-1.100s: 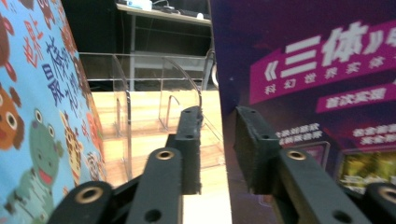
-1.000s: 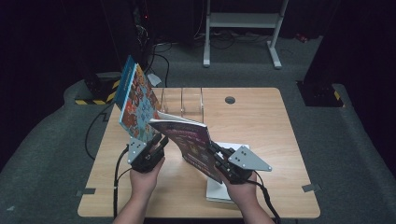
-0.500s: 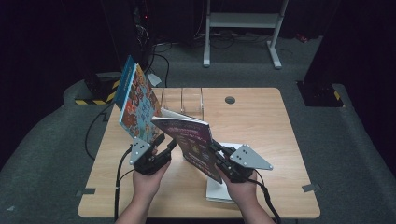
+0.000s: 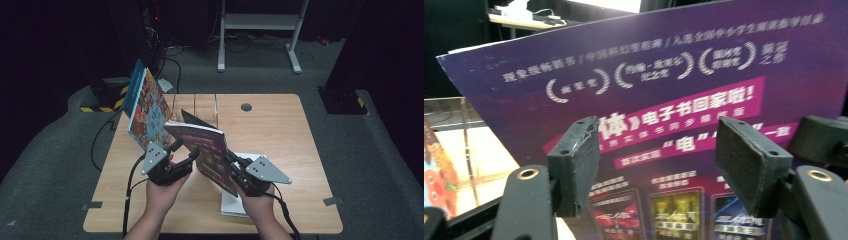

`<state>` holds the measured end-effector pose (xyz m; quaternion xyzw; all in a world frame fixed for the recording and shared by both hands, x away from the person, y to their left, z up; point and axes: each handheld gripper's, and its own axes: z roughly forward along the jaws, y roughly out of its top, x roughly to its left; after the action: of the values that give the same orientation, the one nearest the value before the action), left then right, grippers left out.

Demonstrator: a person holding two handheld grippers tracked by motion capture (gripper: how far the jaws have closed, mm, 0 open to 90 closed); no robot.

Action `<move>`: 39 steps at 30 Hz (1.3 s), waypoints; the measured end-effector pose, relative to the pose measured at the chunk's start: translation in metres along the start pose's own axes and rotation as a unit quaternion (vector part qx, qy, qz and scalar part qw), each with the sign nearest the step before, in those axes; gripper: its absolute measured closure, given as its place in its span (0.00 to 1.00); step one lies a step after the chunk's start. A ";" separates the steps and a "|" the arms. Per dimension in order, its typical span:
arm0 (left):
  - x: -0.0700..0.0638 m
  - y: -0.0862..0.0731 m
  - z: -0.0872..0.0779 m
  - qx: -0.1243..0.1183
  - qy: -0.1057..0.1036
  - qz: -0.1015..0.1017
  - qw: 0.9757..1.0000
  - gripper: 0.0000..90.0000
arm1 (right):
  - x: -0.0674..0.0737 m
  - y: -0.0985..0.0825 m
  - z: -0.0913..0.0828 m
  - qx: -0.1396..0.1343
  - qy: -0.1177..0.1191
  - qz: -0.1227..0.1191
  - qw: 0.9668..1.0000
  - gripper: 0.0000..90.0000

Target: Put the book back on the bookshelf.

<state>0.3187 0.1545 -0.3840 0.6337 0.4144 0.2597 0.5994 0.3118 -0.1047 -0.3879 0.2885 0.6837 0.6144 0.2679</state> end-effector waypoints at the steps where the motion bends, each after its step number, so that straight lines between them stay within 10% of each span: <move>1: -0.001 0.001 0.000 0.000 -0.006 -0.002 1.000 0.36 | 0.000 0.000 0.000 0.000 -0.001 0.000 1.000 0.94; 22: -0.041 0.033 0.017 -0.009 -0.071 -0.012 0.997 0.24 | 0.003 -0.003 0.001 -0.012 -0.013 0.002 1.000 0.94; 39: -0.049 0.035 0.022 0.005 -0.050 -0.019 0.999 0.20 | 0.019 -0.005 0.003 -0.019 -0.004 -0.025 0.999 0.93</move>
<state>0.3194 0.1039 -0.3451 0.6406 0.3971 0.2139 0.6214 0.3001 -0.0890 -0.3936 0.2687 0.6777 0.6193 0.2916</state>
